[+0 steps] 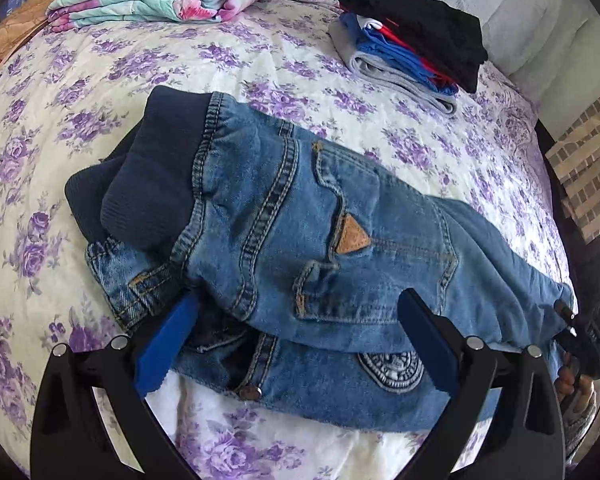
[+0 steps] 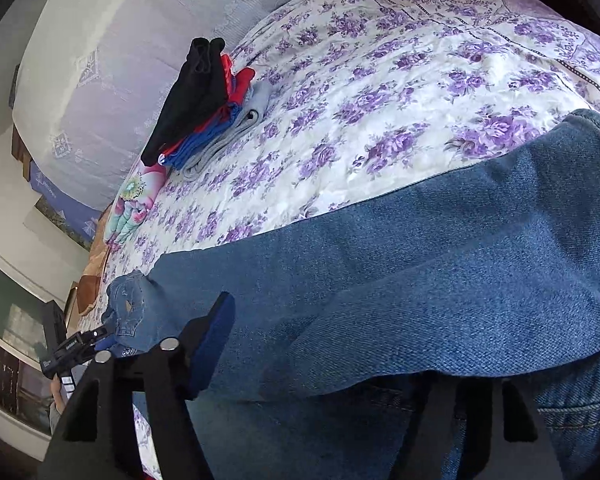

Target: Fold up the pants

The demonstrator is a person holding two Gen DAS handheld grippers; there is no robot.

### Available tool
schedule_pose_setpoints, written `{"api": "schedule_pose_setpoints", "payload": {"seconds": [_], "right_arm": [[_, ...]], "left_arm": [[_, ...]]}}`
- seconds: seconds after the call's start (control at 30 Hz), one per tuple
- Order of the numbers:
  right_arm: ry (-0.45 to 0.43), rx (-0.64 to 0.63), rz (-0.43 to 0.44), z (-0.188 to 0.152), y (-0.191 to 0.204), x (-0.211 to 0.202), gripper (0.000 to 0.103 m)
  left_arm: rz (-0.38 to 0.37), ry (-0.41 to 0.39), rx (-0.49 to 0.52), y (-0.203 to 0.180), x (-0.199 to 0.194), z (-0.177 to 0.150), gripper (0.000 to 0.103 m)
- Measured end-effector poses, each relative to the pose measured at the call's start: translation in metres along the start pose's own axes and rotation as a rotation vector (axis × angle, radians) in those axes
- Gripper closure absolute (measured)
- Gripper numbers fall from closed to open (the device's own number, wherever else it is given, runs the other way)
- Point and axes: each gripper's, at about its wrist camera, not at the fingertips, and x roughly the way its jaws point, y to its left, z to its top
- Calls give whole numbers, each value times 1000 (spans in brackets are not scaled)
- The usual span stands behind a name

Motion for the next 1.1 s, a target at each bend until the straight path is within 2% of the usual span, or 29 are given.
{"api": "schedule_pose_setpoints", "payload": {"seconds": [0.07,0.1,0.13,0.17,0.23,0.33,0.47,0.57,0.63,0.7,0.77,0.8,0.83,0.9,0.97,1.0,1.03,1.1], "right_arm": [[-3,14,9,-1,-3,0,61],[-12,18,3,-1,-6,-2,69],[-23,21,1,-2,-8,-4,76],[-28,30,3,-2,-11,-6,79],[-30,43,16,1,-15,-8,84],[-45,31,17,7,-11,-12,87],[-86,-6,27,25,4,-23,87],[-100,-32,31,54,14,-22,87],[-125,-35,23,84,17,-16,87],[-133,-11,21,119,15,0,87],[-103,1,12,154,14,27,72],[-89,13,2,167,13,38,55],[-89,33,-17,174,12,46,41],[-116,60,-39,178,12,47,28],[-113,16,-37,175,15,44,28],[-120,8,-56,171,14,39,28],[-127,10,-70,166,11,33,28],[-111,8,-58,152,7,21,28]], "left_arm": [[-30,-11,-70,6,2,8,15],[-39,-13,-97,9,2,11,41],[-28,-12,-115,12,2,14,49],[-43,-24,-136,16,0,16,52],[-44,-53,-128,18,-6,20,71],[-77,-103,-124,17,-21,31,82],[-109,-178,-80,2,-38,60,84],[-128,-202,-68,-13,-35,98,85],[-136,-209,-110,-16,-24,126,85],[-99,-214,-165,-16,-4,153,85],[-48,-206,-256,-5,20,170,85],[-35,-180,-306,4,34,176,85],[-48,-141,-350,14,47,179,80],[-172,-106,-414,32,62,177,71],[-282,-130,-437,43,59,173,59],[-288,-139,-436,47,55,172,53],[-265,-150,-428,49,49,170,42],[-188,-188,-370,49,30,161,36]]}}
